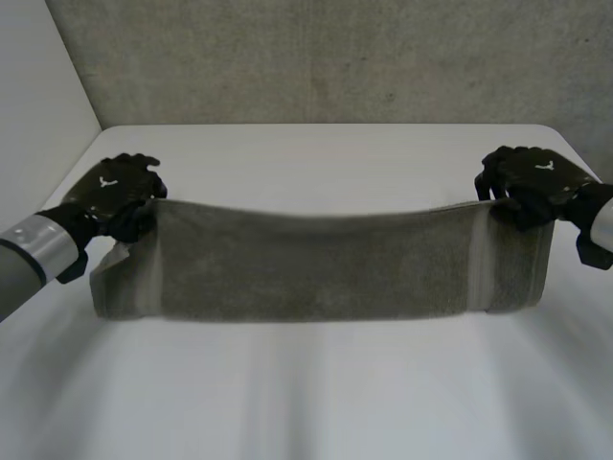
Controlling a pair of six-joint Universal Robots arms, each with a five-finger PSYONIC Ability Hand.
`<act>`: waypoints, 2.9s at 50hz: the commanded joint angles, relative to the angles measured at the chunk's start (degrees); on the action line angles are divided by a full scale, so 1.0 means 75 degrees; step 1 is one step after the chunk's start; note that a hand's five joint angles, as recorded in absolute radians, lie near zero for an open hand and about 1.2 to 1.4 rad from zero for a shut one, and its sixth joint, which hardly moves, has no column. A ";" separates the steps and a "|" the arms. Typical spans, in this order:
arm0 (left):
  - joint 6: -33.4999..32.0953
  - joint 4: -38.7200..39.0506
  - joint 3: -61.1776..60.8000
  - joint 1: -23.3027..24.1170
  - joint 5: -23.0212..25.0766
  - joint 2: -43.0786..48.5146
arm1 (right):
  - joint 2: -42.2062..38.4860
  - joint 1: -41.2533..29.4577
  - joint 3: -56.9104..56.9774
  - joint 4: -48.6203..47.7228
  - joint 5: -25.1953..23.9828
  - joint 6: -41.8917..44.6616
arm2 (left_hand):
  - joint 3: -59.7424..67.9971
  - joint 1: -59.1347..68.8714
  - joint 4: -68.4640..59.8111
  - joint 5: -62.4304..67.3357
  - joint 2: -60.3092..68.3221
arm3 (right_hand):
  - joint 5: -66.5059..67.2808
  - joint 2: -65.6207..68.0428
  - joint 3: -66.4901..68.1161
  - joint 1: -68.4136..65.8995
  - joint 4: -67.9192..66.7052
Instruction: Fold the towel.
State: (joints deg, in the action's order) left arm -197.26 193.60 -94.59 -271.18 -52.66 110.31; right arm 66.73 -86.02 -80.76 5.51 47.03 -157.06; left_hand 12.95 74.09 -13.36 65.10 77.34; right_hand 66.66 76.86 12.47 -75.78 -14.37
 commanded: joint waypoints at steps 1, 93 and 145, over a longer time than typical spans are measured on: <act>-0.0347 -0.0419 0.1080 0.0017 -0.0010 0.1335 | -0.1090 -0.0413 0.0677 -0.0078 0.0677 0.0386 | -0.0393 0.0788 0.0448 0.0653 0.0355 | 0.0445 0.0419 -0.0330 -0.0563 0.0582; 0.0075 0.0249 -0.1896 0.0673 -0.0854 -0.1336 | -0.0670 0.1318 -0.2428 -0.1813 0.0596 0.2133 | -0.0393 -0.7037 0.0448 -0.7171 -0.7469 | 0.0445 0.0419 -0.0330 -0.0563 0.0582; 0.0075 0.0343 -0.1885 0.0849 -0.0924 -0.1477 | -0.2697 -0.6262 0.1311 -0.1778 0.3104 -0.0047 | -0.0393 -0.7081 0.0448 -0.7216 -0.7514 | -0.6329 -0.6355 -0.0330 0.6211 0.0582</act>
State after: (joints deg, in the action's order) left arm -196.70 196.12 -109.28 -265.75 -59.47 99.30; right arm 52.75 -130.02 -71.93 -7.45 70.15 -157.61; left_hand 12.95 24.43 -13.36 10.83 23.09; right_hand 65.51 74.43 12.48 -74.84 -14.37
